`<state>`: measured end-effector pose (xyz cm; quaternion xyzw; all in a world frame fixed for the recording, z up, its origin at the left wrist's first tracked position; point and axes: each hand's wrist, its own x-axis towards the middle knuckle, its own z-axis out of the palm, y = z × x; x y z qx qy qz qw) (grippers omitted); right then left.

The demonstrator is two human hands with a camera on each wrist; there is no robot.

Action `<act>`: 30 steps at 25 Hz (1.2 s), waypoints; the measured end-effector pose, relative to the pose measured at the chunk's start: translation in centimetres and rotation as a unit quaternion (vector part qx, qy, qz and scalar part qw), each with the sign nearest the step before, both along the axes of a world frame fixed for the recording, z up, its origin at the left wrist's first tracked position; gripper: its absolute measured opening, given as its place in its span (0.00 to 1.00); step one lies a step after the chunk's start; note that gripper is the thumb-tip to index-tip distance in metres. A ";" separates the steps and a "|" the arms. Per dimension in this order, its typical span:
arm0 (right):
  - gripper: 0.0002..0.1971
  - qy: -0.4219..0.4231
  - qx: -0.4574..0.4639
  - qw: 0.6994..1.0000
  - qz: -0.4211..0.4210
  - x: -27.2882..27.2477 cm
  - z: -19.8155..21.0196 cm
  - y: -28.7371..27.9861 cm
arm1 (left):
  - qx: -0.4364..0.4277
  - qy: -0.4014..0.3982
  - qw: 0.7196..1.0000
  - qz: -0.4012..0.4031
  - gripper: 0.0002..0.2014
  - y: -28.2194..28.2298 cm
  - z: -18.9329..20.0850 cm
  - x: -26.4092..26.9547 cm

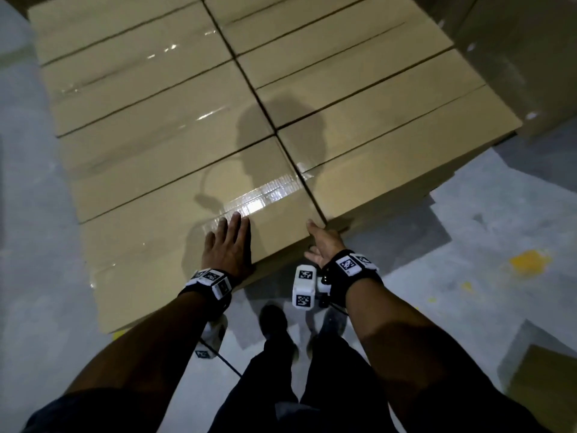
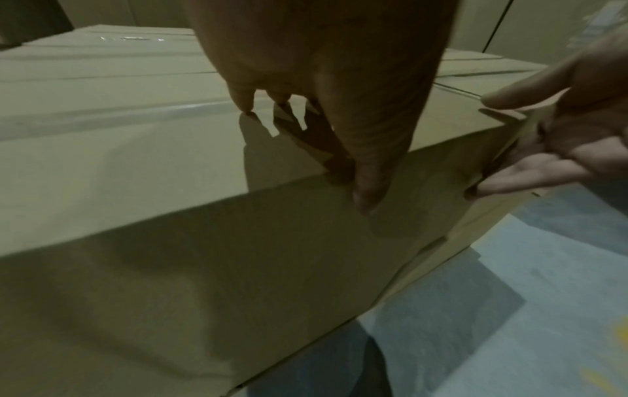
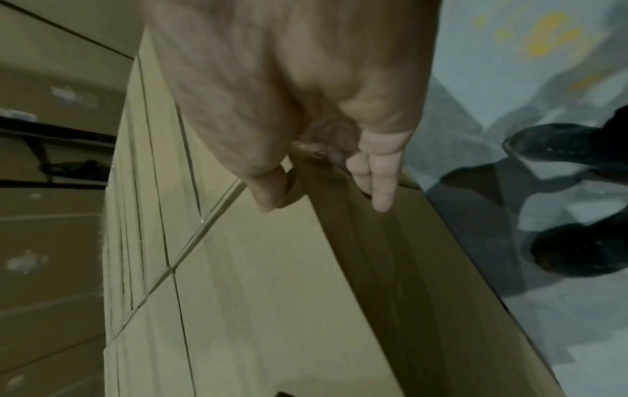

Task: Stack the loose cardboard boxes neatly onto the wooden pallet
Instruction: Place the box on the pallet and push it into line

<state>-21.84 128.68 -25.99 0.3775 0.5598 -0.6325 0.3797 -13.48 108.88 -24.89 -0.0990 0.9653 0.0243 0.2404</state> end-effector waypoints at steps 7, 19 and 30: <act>0.35 -0.010 0.022 0.998 -0.065 -0.2 0.0 -2.3 | 0.004 -0.009 1.000 -0.004 0.58 -1.1 -0.7 0.5; 0.21 0.022 0.111 0.992 -0.057 0.1 -1.0 -3.6 | -0.009 0.013 0.995 -0.095 0.56 -4.0 -1.2 1.9; 0.30 0.124 0.444 0.874 0.153 0.4 4.0 -8.1 | 0.052 -0.009 0.998 0.024 0.57 -11.7 0.8 5.8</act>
